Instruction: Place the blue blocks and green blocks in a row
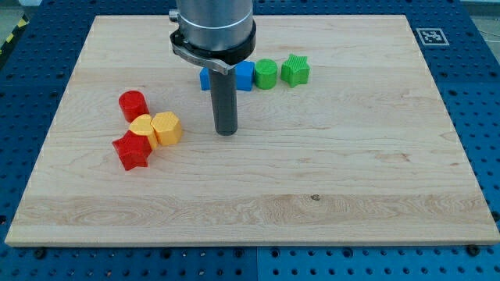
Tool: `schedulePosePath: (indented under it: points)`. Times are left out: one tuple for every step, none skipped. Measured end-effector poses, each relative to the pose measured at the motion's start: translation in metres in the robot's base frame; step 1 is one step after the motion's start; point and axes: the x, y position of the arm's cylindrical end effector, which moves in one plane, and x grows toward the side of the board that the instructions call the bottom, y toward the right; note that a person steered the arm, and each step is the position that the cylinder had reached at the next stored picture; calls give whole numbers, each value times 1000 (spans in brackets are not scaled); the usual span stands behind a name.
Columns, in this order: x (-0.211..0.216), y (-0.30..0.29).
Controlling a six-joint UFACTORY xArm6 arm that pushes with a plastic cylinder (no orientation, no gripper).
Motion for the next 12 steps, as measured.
schedulePosePath:
  points:
    - [0,0]
    - [-2,-8]
    - [-12,-8]
    - [-17,9]
    - [-17,30]
    - [-28,30]
    - [-37,34]
    - [-44,39]
    - [-50,39]
    - [-52,39]
    - [-52,39]
    - [-55,39]
